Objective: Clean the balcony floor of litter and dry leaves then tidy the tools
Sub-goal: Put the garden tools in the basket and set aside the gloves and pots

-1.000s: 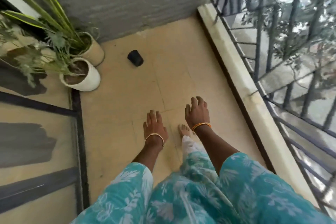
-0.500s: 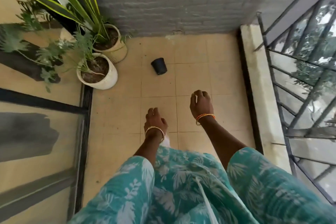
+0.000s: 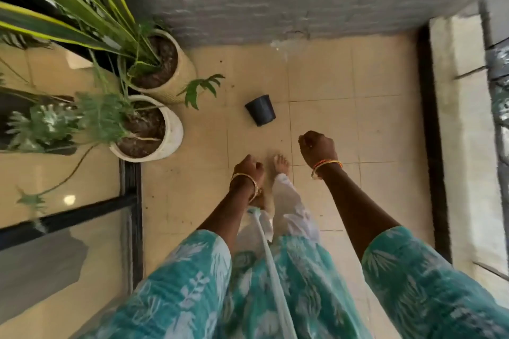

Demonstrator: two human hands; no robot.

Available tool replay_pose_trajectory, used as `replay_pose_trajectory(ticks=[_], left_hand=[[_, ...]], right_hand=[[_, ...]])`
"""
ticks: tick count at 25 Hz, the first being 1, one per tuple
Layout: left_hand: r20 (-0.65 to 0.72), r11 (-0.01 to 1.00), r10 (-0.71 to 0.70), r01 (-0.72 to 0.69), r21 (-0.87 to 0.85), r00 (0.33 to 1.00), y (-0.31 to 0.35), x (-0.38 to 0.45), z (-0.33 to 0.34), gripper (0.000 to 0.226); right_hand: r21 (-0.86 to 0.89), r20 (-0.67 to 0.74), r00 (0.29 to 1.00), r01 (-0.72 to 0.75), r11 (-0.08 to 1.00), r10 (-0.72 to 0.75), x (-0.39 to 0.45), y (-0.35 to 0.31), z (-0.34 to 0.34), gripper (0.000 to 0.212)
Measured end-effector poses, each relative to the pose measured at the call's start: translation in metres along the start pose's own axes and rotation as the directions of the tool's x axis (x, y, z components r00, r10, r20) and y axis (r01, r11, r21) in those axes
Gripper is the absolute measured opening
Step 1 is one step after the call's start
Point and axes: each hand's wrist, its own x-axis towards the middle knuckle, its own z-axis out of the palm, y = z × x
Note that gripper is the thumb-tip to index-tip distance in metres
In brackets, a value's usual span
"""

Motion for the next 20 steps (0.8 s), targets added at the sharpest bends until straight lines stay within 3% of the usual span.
replay_pose_trajectory(ticks=[4, 6, 9, 12, 15, 17, 20], left_hand=[[0.189, 0.906, -0.197, 0.252, -0.341, 0.962, -0.004, 0.135, 0.026, 0.050], [0.267, 0.827, -0.260, 0.357, -0.434, 0.928, -0.013, 0.218, 0.042, 0.042], [0.272, 0.756, -0.315, 0.414, -0.507, 0.909, -0.008, 0.296, 0.048, 0.043], [0.340, 0.607, -0.366, 0.499, -0.619, 0.866, 0.004, 0.359, 0.052, 0.053], [0.223, 0.588, -0.390, 0.428, -0.686, 0.893, 0.013, 0.409, 0.059, 0.054], [0.151, 0.595, -0.410, 0.390, -0.703, 0.899, 0.014, 0.431, 0.064, 0.051], [0.244, 0.505, -0.361, 0.409, -0.760, 0.900, 0.018, 0.433, 0.078, 0.051]], right_hand=[[0.027, 0.036, 0.996, -0.079, 0.997, 0.078, 0.115, 0.017, 0.056, 0.021], [0.019, 0.062, 0.994, -0.089, 0.996, 0.087, 0.178, 0.026, 0.090, 0.020], [-0.081, 0.126, 0.992, -0.018, 0.997, 0.029, 0.254, 0.033, 0.134, 0.024], [-0.199, 0.249, 0.968, 0.086, 0.976, -0.035, 0.320, 0.035, 0.171, 0.039], [-0.356, 0.361, 0.929, 0.217, 0.909, -0.080, 0.364, 0.036, 0.198, 0.044], [-0.365, 0.306, 0.948, 0.202, 0.909, -0.088, 0.377, 0.037, 0.215, 0.047], [-0.251, 0.181, 0.981, 0.114, 0.961, -0.069, 0.376, 0.044, 0.228, 0.043]])
